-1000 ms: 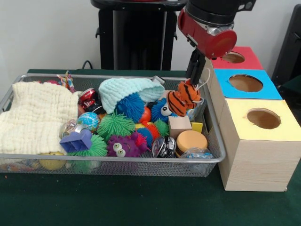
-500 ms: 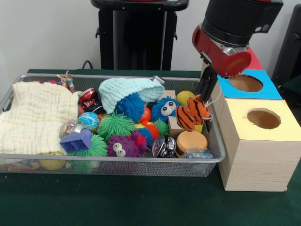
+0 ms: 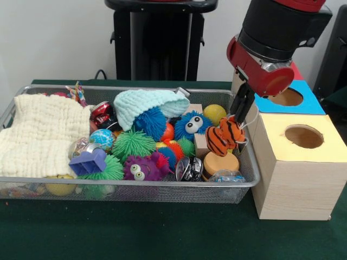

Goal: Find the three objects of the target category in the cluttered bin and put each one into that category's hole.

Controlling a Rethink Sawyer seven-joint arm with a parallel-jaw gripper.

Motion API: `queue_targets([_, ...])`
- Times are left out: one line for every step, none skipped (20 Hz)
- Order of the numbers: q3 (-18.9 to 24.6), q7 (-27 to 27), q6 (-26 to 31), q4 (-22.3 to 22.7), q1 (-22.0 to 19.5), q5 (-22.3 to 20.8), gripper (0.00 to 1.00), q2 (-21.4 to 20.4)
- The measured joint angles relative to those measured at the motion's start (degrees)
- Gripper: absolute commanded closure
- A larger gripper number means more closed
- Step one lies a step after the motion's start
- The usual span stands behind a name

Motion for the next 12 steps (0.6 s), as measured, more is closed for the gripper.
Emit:
queue_targets([0.0,0.0,0.0,0.0,0.0,0.0,1.0,-0.1])
queue_targets([0.0,0.0,0.0,0.1,0.0,0.0,1.0,-0.3])
queue_targets([0.0,0.0,0.0,0.5,0.0,-0.1,1.0,-0.8])
queue_targets([0.0,0.0,0.0,0.8,0.0,-0.1,1.0,-1.2])
queue_targets([0.0,0.0,0.0,1.3,-0.1,-0.1,1.0,-1.8])
queue_targets([0.0,0.0,0.0,1.7,-0.2,-0.1,1.0,-2.4])
queue_targets([0.0,0.0,0.1,2.0,-0.5,-0.2,1.0,-3.2])
queue_targets([0.0,0.0,0.4,2.2,-0.8,-0.3,1.0,-4.0])
queue_targets([0.0,0.0,0.8,2.3,-1.3,-0.6,1.0,-4.8])
queue_targets([0.0,0.0,1.4,2.4,-1.8,-0.9,1.0,-5.7])
queue_targets([0.0,0.0,2.2,2.4,-2.4,-1.3,1.0,-6.5])
queue_targets([0.0,0.0,2.7,2.4,-2.8,-1.5,1.0,-7.1])
